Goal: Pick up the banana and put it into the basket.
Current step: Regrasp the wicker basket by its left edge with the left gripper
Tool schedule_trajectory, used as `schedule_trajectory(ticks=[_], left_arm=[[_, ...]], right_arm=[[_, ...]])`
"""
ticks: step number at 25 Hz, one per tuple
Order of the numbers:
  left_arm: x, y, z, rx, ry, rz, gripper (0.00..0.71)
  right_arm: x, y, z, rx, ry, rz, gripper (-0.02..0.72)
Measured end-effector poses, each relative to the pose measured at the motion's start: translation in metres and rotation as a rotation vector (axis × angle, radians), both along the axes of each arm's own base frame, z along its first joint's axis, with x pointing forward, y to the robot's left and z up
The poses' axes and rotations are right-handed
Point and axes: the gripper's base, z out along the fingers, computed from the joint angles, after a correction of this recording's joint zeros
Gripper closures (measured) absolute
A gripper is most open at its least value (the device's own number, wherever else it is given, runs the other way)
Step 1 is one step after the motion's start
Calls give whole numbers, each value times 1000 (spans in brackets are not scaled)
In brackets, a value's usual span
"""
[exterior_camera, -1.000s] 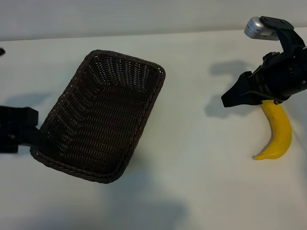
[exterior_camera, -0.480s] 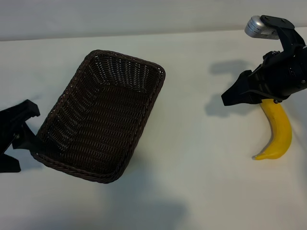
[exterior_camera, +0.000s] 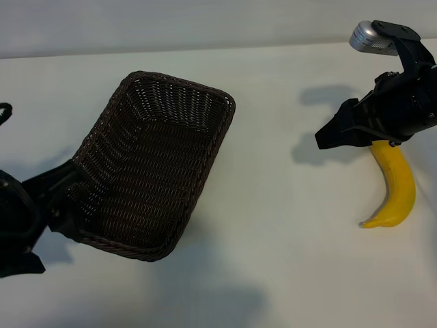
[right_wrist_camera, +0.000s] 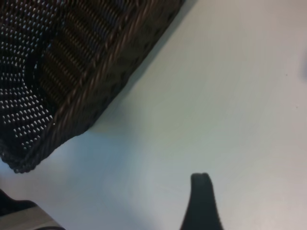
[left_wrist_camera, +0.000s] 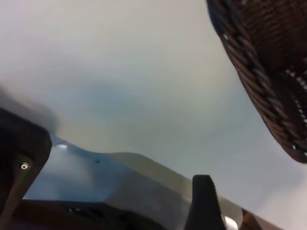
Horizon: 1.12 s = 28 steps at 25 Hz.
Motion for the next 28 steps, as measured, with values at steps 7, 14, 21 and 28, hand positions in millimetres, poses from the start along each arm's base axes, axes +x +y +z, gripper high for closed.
schedule_trajectory(ticks=[7, 14, 21, 28], left_arm=[[-1, -9, -2, 64, -36, 100, 172], [15, -15, -15, 86, -34, 147, 172], [28, -23, -34, 112, 18, 152, 172], [32, -25, -46, 117, 27, 169, 172]], right_arm=[[0, 0, 0, 7, 1, -6, 167], [0, 1, 1, 11, 2, -9, 167], [0, 1, 1, 11, 2, -9, 167], [0, 1, 1, 11, 2, -9, 167]])
